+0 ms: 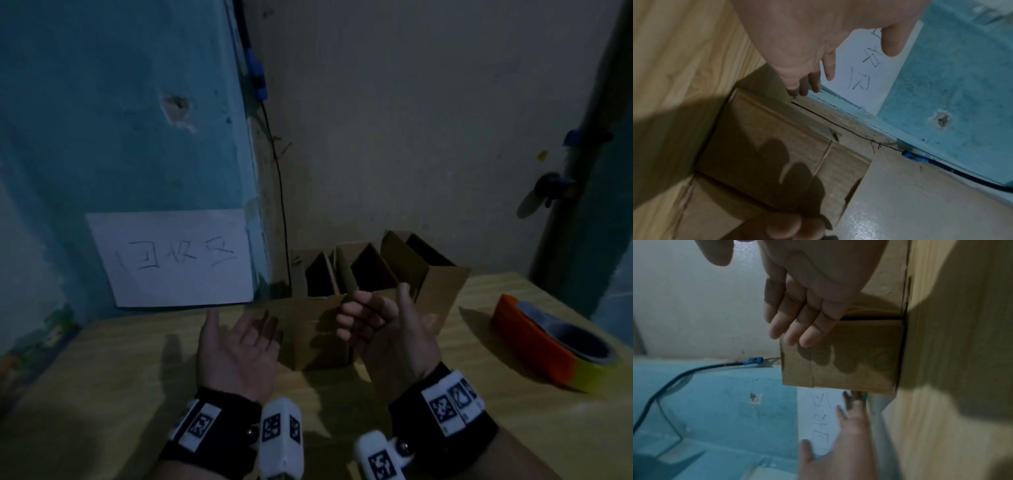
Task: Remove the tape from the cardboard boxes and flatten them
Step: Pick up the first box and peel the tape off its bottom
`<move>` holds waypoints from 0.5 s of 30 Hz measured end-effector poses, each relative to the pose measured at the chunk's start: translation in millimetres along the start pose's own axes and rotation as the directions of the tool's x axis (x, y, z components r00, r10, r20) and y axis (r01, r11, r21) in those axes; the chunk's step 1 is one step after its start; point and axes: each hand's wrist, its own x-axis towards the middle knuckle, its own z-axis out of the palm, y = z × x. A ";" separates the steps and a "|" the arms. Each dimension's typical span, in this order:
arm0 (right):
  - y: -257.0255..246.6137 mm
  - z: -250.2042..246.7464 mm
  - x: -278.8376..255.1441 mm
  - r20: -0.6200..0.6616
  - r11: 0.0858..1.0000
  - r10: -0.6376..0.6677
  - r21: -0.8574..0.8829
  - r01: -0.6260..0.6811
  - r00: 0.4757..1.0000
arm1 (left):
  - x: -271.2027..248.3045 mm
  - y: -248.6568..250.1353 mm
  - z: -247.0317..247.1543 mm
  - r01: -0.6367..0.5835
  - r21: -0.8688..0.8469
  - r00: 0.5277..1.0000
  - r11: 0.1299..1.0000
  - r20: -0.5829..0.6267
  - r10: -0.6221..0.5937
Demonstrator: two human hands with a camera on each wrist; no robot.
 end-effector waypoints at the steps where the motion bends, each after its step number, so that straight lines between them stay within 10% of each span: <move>1: 2.8 -3.6 0.8 0.010 1.000 -0.006 -0.014 0.006 1.000 | 1.5 0.1 -2.0 -0.002 0.016 1.000 1.000 0.002 0.002; 15: 7.0 -26.2 -2.6 0.142 0.917 -0.186 -0.330 0.224 0.972 | -1.5 -5.7 -7.0 0.130 0.189 0.989 0.973 0.045 -0.140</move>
